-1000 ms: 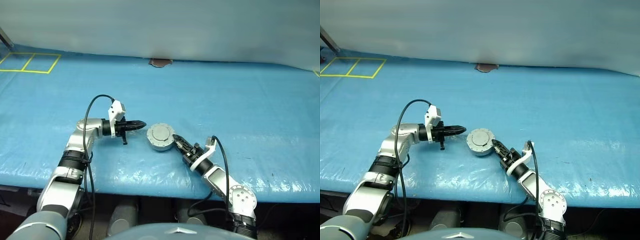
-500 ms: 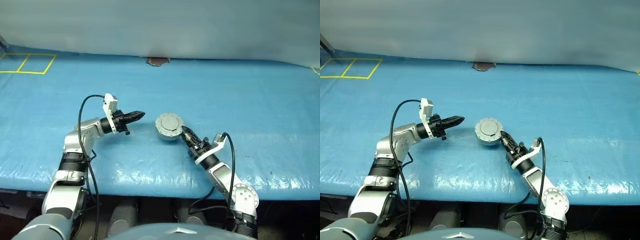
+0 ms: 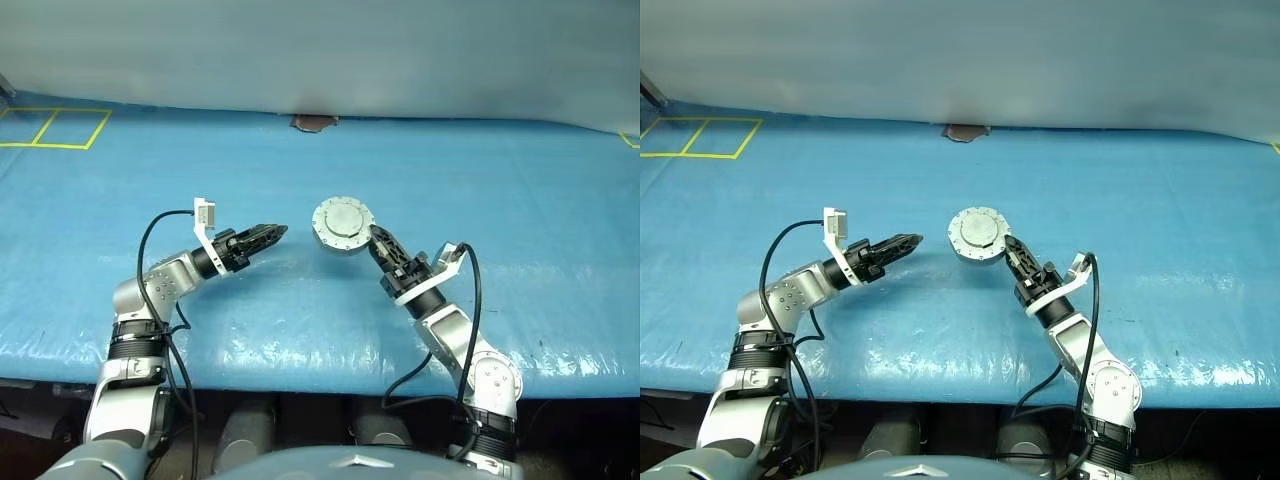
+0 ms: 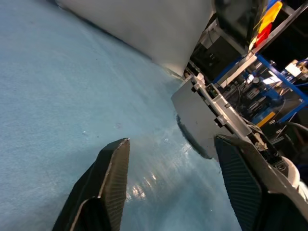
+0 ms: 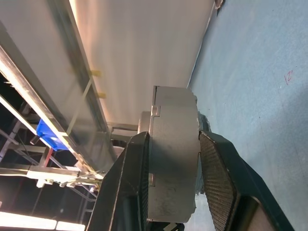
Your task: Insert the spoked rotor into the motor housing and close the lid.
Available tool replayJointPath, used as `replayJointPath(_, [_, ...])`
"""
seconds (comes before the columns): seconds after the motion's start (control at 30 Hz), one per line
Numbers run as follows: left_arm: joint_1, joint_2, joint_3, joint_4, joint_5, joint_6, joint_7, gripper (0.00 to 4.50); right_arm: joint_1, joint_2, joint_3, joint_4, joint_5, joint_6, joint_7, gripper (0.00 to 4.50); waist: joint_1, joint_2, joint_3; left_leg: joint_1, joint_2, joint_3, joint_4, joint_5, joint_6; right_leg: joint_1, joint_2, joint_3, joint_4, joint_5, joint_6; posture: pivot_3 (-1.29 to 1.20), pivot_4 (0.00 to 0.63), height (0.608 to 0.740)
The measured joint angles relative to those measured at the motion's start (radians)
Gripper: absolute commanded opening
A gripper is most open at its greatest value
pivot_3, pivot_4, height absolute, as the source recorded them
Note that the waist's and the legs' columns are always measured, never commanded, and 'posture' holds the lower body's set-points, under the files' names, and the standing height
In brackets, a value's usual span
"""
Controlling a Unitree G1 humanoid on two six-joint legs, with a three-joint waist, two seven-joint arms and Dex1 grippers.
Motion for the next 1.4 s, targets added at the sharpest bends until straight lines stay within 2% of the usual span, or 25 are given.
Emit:
replayJointPath(0.03, [0.001,-0.001,0.002,-0.001,-0.013,0.016,0.002,4.49,-0.005,-0.001,0.001,0.0,0.0,-0.002,-0.002,1.22,0.0,0.0,0.0,0.0,0.0,0.0,0.0,0.0,0.0,0.0,0.0,0.0,0.0,0.0,0.0,0.0,0.15,0.74])
replayJointPath(0.2, [0.005,-0.009,0.019,-0.012,-0.065,0.096,0.031,4.49,-0.01,-0.003,0.013,0.0,0.005,-0.003,-0.014,1.22,0.0,0.0,0.0,0.0,0.0,0.0,0.001,0.0,0.0,0.0,0.0,0.0,0.0,0.0,0.0,0.0,0.15,0.74])
replayJointPath(0.57, [0.017,-0.106,0.102,0.001,-0.204,0.28,0.186,4.49,-0.01,0.002,0.069,-0.008,0.022,-0.001,-0.04,1.22,-0.002,0.0,0.0,0.0,0.0,0.001,0.004,0.0,0.0,0.001,0.0,0.001,0.002,0.001,0.0,0.0,0.15,0.74])
replayJointPath(1.13, [0.039,-0.16,0.127,-0.007,-0.281,0.351,0.251,4.49,-0.001,-0.007,0.152,-0.013,0.001,0.003,-0.047,1.22,0.0,0.0,0.0,0.0,0.0,0.001,0.006,0.0,0.0,0.001,0.0,0.001,0.002,0.002,0.0,0.0,0.15,0.74])
replayJointPath(1.4, [0.039,-0.187,0.136,-0.007,-0.291,0.348,0.284,4.49,0.002,-0.014,0.154,-0.013,0.0,0.0,-0.047,1.22,0.004,0.0,0.0,0.0,0.0,0.001,0.008,0.0,0.0,0.002,0.0,0.001,0.002,0.002,0.0,0.0,0.15,0.74])
